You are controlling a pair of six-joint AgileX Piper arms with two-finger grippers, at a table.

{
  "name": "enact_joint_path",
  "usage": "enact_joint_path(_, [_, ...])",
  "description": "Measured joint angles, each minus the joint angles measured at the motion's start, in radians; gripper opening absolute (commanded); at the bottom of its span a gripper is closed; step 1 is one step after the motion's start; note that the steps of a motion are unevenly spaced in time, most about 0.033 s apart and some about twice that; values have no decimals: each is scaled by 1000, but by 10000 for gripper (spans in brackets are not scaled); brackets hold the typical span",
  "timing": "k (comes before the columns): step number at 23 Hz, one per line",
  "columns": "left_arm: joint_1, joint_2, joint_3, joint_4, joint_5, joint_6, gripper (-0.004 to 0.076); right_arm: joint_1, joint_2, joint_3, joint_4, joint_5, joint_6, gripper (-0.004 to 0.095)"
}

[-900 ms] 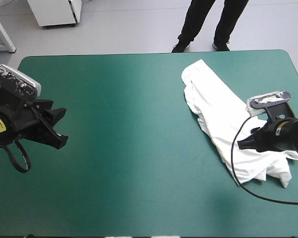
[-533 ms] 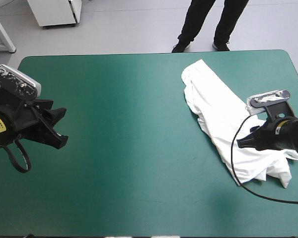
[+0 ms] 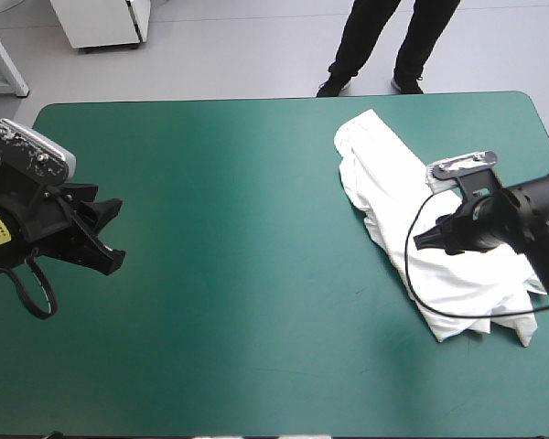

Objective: Fold the cloth

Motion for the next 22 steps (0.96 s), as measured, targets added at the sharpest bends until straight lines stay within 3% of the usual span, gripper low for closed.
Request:
enact_joint_path(5, [0,0,0,-1,0,0,262,-2,294,-164,-1,-23,0,473])
enact_joint_path(8, [0,0,0,-1,1,0,262,-46,451,-254,82,-31,-27,473])
enact_joint_path(16, [0,0,0,6,1,0,262,-114,650,-281,131,-48,-63,467])
enact_joint_path(18, [0,0,0,14,1,0,262,-114,684,-283,160,-51,-77,418])
enact_joint_path(22, [0,0,0,38,1,0,262,-118,728,-298,200,-42,-115,109])
